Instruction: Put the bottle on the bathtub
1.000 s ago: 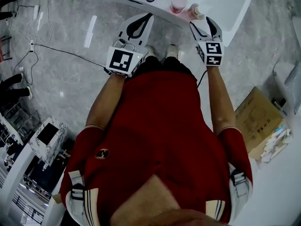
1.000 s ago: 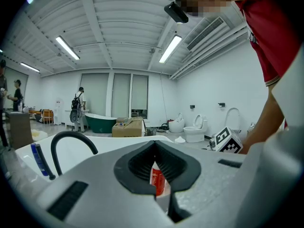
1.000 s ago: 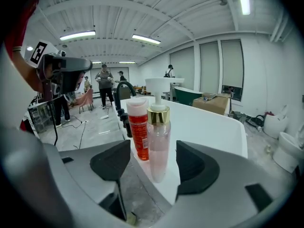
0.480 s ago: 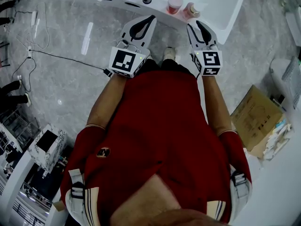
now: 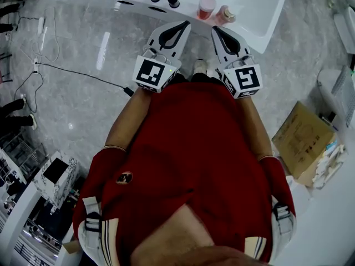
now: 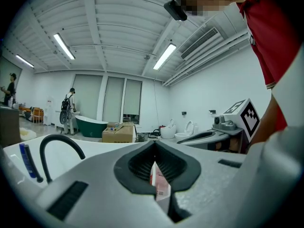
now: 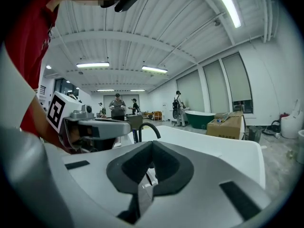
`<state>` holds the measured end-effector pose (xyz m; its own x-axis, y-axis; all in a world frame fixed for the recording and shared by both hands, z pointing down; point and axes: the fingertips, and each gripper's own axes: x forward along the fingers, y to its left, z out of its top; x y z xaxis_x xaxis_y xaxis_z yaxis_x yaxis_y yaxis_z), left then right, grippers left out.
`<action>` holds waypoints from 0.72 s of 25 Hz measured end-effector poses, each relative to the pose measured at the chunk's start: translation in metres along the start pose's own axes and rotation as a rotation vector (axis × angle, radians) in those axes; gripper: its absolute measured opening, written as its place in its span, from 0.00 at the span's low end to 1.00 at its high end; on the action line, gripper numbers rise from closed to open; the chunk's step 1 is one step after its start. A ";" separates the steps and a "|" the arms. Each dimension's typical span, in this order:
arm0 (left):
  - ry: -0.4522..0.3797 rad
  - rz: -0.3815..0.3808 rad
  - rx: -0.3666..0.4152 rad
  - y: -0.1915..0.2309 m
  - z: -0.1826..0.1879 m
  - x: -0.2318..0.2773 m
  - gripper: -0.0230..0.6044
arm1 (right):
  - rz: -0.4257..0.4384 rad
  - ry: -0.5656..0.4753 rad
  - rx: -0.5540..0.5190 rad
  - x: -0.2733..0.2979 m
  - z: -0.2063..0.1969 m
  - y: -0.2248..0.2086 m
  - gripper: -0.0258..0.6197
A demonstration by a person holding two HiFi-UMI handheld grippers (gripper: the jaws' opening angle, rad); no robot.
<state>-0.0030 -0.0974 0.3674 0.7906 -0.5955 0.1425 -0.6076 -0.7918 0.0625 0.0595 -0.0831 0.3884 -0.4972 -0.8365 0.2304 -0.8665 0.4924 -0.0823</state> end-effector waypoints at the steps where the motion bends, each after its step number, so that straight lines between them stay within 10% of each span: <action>1: 0.000 -0.004 0.001 -0.001 0.000 0.000 0.05 | 0.007 -0.008 0.004 0.000 0.004 0.003 0.04; 18: -0.009 -0.032 0.003 -0.004 0.003 0.003 0.05 | 0.029 -0.025 -0.002 0.007 0.014 0.016 0.04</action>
<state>0.0020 -0.0965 0.3647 0.8106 -0.5706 0.1319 -0.5814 -0.8111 0.0640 0.0420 -0.0846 0.3751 -0.5227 -0.8277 0.2041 -0.8518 0.5167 -0.0863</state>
